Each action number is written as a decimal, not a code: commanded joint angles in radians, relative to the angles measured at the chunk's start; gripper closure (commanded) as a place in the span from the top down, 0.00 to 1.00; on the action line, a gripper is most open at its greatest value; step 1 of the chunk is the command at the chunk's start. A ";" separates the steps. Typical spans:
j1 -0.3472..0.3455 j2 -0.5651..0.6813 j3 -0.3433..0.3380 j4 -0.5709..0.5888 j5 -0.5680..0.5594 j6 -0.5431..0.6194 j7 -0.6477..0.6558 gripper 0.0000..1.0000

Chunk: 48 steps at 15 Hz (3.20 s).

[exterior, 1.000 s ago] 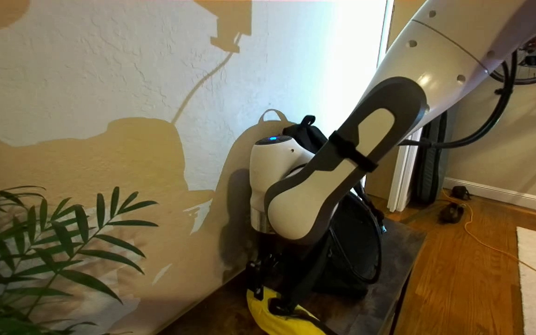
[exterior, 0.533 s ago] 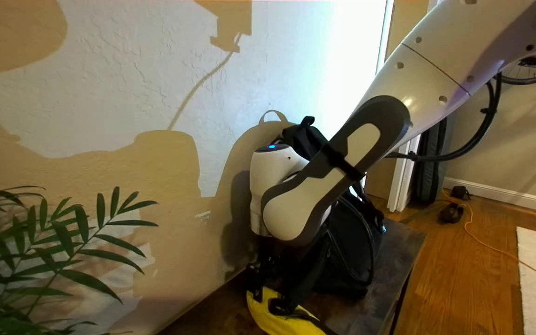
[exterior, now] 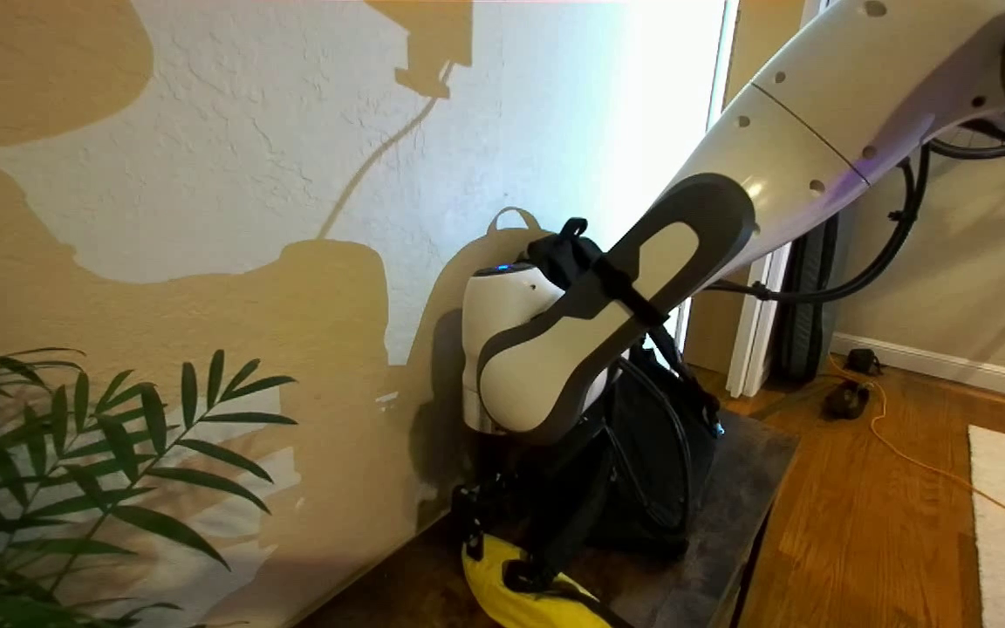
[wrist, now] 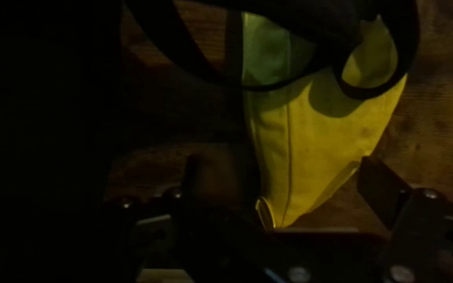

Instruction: Put the banana purse in the backpack

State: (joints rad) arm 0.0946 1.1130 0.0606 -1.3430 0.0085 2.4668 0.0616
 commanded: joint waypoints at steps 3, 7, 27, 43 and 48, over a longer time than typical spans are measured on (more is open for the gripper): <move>-0.010 -0.031 0.006 -0.024 0.016 -0.014 -0.012 1.00; -0.002 -0.033 0.005 -0.033 0.016 -0.013 -0.005 1.00; 0.003 -0.022 0.035 -0.072 0.046 -0.091 -0.012 1.00; -0.001 0.028 0.045 -0.029 0.046 -0.085 -0.045 0.46; 0.001 0.016 0.053 -0.039 0.046 -0.078 -0.053 0.21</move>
State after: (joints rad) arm 0.1040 1.1299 0.0965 -1.3657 0.0404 2.3734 0.0370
